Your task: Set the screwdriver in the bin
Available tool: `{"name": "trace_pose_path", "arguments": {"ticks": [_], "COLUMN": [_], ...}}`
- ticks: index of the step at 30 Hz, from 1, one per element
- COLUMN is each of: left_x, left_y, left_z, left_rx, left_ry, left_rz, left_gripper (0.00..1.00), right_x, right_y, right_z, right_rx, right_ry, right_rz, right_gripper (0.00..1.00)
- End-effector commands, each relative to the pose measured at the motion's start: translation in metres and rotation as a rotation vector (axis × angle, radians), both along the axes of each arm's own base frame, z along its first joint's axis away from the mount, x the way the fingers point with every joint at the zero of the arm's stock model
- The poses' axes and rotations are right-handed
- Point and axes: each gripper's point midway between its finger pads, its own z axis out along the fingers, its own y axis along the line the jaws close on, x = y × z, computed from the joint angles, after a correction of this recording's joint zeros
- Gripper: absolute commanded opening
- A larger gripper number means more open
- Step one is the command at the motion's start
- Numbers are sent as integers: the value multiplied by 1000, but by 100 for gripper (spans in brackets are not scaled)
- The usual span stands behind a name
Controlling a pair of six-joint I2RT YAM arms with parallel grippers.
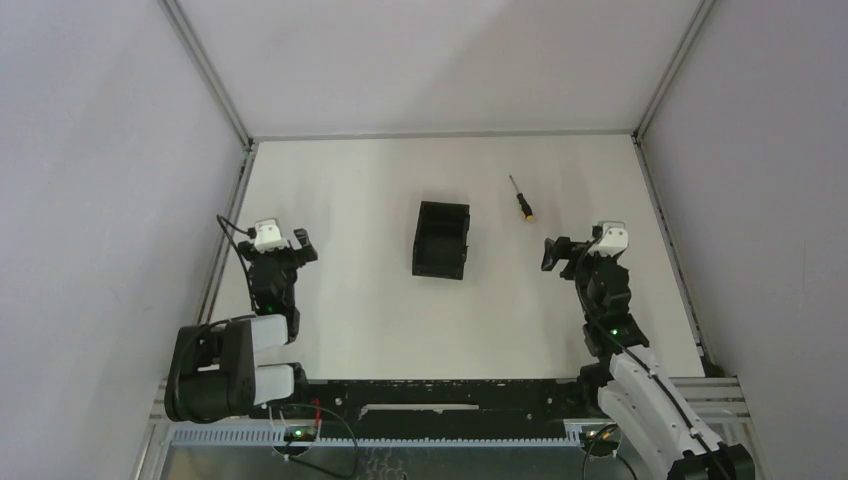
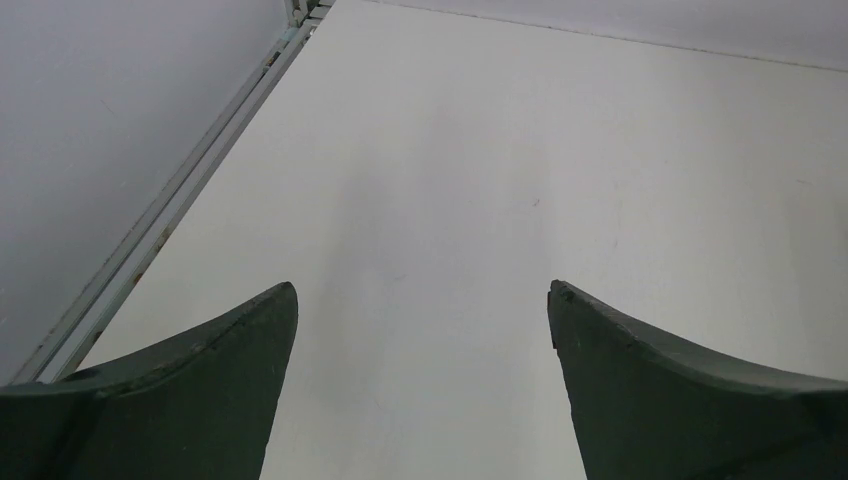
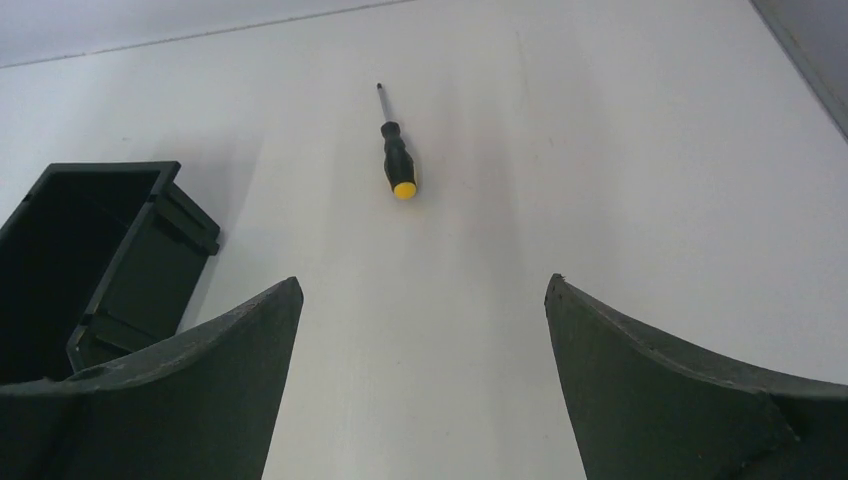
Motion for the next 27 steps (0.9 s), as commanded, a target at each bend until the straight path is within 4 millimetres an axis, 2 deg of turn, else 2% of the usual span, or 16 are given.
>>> {"name": "trace_pose_path", "arguments": {"ticks": [1, 3, 7, 8, 13, 15, 16, 17, 22, 27], "left_x": [7, 7, 7, 7, 7, 7, 7, 7, 7, 7], "left_y": [0, 0, 0, 0, 0, 1, 0, 0, 0, 0], "left_z": [19, 19, 19, 18, 19, 19, 19, 18, 19, 19], "left_rx": [22, 23, 22, 22, 22, 22, 22, 22, 22, 22], "left_ry": [-54, -53, -53, -52, -53, -53, -53, -53, -55, -53], "left_rz": [0, 0, -1, 1, 0, 1, 0, 0, 0, 0], "left_gripper": [100, 100, 100, 100, 100, 100, 100, 100, 100, 100], "right_x": [7, 14, 35, 48, 97, 118, 129, 138, 176, 184], "right_y": [2, 7, 7, 13, 36, 36, 35, 35, 40, 41], "right_z": [8, 15, -3, 12, 1, -9, -25, -30, -54, -83], "right_rx": [20, 10, -29, -27, -28, -37, -49, -60, -88, -104], "right_ry": [7, 49, 375, 417, 664, 753, 814, 852, 937, 987], "right_rz": [-7, 10, -10, 6, 97, 87, 72, 66, 83, 87], "right_gripper": [100, 100, 100, 100, 100, 100, 100, 100, 100, 99]}}
